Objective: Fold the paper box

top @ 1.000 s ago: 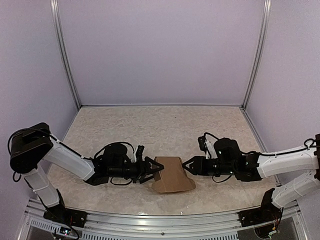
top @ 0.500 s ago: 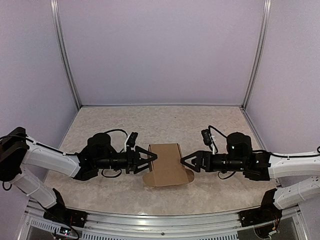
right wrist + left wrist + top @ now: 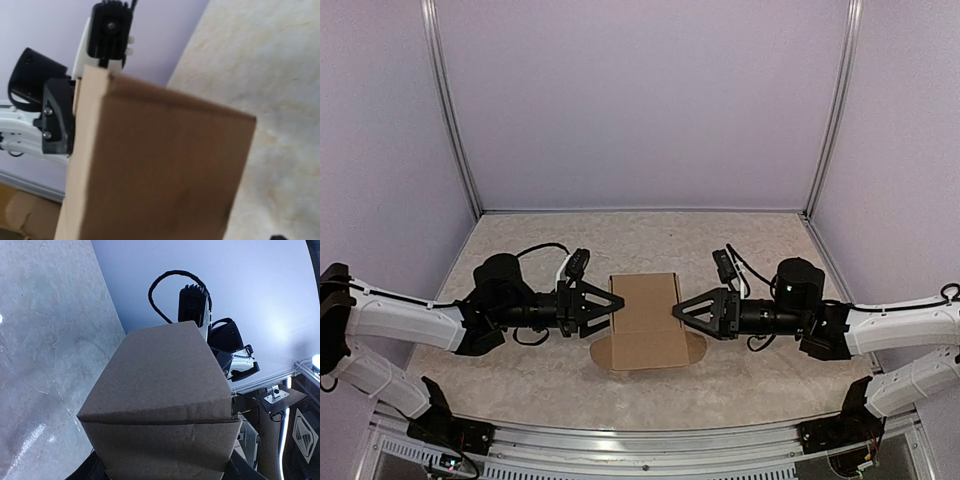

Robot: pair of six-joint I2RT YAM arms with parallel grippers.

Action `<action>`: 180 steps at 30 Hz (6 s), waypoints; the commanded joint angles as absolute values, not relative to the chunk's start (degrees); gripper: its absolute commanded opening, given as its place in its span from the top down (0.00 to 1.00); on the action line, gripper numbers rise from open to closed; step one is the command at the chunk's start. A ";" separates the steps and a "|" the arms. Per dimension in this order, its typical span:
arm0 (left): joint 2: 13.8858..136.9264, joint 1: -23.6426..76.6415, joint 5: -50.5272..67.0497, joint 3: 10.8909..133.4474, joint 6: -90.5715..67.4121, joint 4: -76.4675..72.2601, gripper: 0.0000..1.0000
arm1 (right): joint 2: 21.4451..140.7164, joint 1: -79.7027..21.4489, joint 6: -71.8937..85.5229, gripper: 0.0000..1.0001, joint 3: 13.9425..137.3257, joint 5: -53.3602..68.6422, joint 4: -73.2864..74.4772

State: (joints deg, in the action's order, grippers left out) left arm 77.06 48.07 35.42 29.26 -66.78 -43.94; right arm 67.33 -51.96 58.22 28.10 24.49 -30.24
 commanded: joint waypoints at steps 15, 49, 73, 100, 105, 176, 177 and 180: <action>77.24 47.31 40.35 28.15 -67.74 -50.94 0.70 | 74.52 -51.57 70.23 0.33 29.44 32.77 -49.06; 59.15 47.20 26.07 31.12 -45.91 -13.40 0.01 | 68.64 -51.53 59.02 0.72 38.30 21.19 -19.90; 48.13 66.66 -13.72 37.47 -24.19 8.75 0.01 | 69.55 -50.45 64.31 0.74 37.94 16.01 -21.63; 62.10 53.47 24.37 28.55 -52.00 -37.33 0.01 | 70.59 -53.88 57.40 0.75 39.44 31.73 -33.84; 62.37 53.13 24.82 28.35 -52.20 -37.43 0.01 | 71.24 -54.93 56.60 0.75 40.57 33.70 -34.54; 56.50 50.80 32.62 22.48 -57.65 -47.44 0.71 | 64.85 -57.24 39.15 0.04 44.93 25.68 -16.34; 56.29 50.66 32.65 22.05 -58.16 -47.92 0.71 | 63.77 -57.22 35.83 0.01 45.88 24.64 -13.18; 55.86 49.98 32.95 20.74 -59.90 -49.48 0.71 | 60.49 -57.22 25.28 0.00 48.52 20.95 -3.70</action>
